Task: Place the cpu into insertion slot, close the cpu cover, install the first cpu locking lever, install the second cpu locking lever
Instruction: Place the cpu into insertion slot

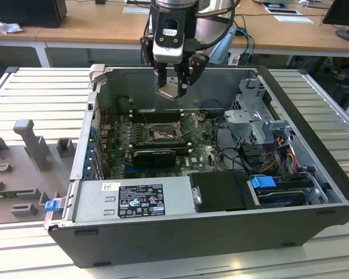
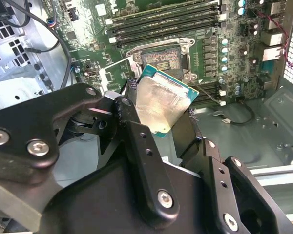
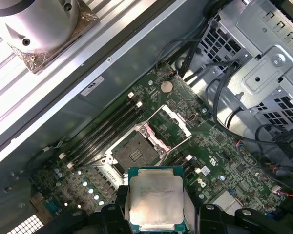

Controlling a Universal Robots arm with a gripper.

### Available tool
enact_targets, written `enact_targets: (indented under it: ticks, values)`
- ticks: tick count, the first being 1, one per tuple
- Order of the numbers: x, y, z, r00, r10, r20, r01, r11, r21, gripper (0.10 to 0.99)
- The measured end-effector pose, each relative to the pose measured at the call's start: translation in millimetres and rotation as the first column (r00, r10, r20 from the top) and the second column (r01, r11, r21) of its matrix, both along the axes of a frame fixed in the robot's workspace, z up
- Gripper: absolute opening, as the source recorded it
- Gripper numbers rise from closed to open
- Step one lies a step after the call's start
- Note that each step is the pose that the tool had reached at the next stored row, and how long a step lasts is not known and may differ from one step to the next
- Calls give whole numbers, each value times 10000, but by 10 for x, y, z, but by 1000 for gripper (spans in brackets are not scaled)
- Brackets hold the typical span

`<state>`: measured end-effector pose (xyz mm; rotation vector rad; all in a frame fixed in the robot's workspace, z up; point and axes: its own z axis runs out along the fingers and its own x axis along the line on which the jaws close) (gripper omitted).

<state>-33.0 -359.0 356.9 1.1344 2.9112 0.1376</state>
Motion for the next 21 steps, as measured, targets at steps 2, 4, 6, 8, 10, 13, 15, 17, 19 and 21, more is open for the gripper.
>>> enact_targets:
  ticks: [2, 4, 6, 8, 10, 13, 15, 17, 19, 21]
  values:
    - [0, 0, 0, 10000, -82, 0, 82, 10000, -1, 533]
    - [0, 0, 0, 9999, -156, 0, 156, 9999, -1, 533]
    - [0, 0, -1, 9997, -258, 0, 258, 9997, -1, 533]
    - [0, 0, -1, 9995, -317, 0, 317, 9995, -1, 533]
    - [0, 0, -2, 9993, -386, 0, 386, 9993, 0, 533]
    - [0, 0, -2, 9989, -475, 0, 475, 9989, -1, 533]
    - [0, 0, -2, 9986, -534, 0, 534, 9986, -1, 533]
    - [0, 0, -2, 9982, -598, 0, 598, 9982, -1, 533]
    - [0, 0, -2, 9979, -650, 0, 650, 9979, -1, 533]
    - [0, 0, -2, 9973, -729, 0, 729, 9973, -1, 533]
